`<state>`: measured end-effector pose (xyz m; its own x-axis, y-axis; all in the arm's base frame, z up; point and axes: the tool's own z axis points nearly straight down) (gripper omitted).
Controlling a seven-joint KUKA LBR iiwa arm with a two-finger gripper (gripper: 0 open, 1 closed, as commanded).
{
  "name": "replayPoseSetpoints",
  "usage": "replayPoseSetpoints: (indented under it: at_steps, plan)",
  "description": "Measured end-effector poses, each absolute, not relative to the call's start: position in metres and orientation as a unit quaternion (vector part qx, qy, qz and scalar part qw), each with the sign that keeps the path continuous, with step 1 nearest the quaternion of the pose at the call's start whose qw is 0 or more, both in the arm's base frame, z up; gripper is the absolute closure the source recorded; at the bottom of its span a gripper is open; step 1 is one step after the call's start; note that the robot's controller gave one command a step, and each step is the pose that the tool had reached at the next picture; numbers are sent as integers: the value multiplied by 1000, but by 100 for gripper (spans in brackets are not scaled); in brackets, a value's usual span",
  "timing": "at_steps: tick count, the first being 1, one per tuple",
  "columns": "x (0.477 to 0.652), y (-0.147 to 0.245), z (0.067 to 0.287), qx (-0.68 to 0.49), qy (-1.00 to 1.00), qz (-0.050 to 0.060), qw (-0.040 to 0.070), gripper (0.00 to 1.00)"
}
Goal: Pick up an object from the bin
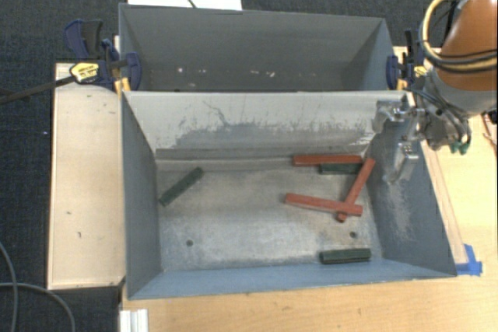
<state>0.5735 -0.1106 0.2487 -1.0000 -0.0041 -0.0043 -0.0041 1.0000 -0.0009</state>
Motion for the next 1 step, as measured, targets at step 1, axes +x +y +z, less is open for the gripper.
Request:
replayPoseSetpoints:
  at_steps: [1]
  plan:
    - [553,-97,141,103,995,1,-2,0]
